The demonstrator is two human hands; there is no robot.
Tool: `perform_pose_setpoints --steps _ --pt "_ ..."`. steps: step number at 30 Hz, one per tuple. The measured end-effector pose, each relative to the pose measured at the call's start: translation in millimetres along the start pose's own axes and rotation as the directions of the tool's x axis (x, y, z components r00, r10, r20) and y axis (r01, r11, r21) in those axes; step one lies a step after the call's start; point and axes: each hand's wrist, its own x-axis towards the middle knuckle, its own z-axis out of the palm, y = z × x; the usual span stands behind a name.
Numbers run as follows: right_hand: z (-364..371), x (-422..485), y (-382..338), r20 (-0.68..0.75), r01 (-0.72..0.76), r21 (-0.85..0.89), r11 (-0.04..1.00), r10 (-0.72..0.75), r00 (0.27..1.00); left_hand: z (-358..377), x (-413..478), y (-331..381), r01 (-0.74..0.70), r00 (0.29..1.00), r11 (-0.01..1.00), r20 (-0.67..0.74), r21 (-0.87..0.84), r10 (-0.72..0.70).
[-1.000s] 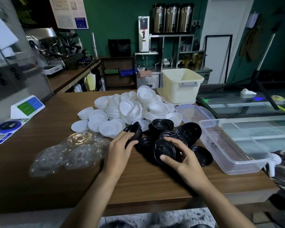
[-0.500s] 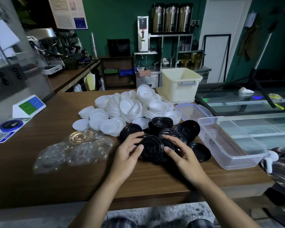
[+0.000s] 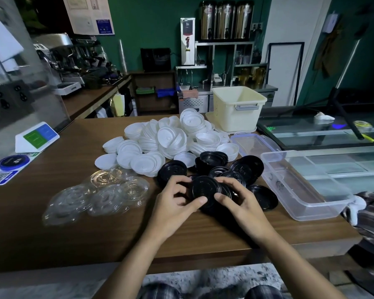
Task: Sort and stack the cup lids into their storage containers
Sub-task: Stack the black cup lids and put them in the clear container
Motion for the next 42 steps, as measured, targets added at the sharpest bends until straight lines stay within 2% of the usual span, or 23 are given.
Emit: perform_pose_setpoints --steps 3,8,10,14,18,25,30,35,42 --pt "0.9 -1.2 -2.2 -0.008 -0.015 0.022 1.000 0.015 1.000 -3.1 2.3 -2.7 0.015 0.999 0.998 -0.029 -0.068 -0.018" --pt "2.2 -1.6 -5.0 0.025 -0.052 0.030 0.998 0.052 0.998 0.1 -2.4 4.4 -0.218 0.976 0.969 0.048 0.113 0.214" --pt "1.7 -1.0 -4.1 0.031 -0.069 0.043 0.997 0.068 0.997 1.9 -2.3 5.4 -0.252 0.968 0.957 0.045 0.141 0.248" --pt "-0.9 -0.2 -4.2 0.006 -0.082 0.055 0.995 0.082 0.997 4.5 -4.4 8.5 -0.064 0.998 0.997 -0.006 0.041 0.064" --pt "0.1 -0.7 -5.4 0.002 -0.086 0.052 0.995 0.086 0.996 3.3 -3.1 6.2 -0.043 0.997 0.999 -0.067 -0.010 0.042" --pt "-0.4 -0.9 -7.8 0.050 -0.108 0.067 0.992 0.104 0.993 5.1 -2.1 3.4 -0.279 0.960 0.943 0.073 0.183 0.270" --pt "-2.1 -0.6 -6.9 0.065 -0.113 0.072 0.991 0.109 0.992 4.4 -0.7 3.5 -0.179 0.980 0.974 0.112 0.138 0.164" --pt "-3.4 -0.2 -4.7 0.048 -0.088 0.050 0.995 0.085 0.995 4.2 0.0 5.2 0.058 0.989 0.998 0.138 0.020 -0.061" --pt "-5.9 2.1 -1.9 0.093 -0.059 -0.009 0.998 0.060 0.994 4.7 4.9 -5.8 0.062 0.992 0.998 0.107 -0.020 -0.060"
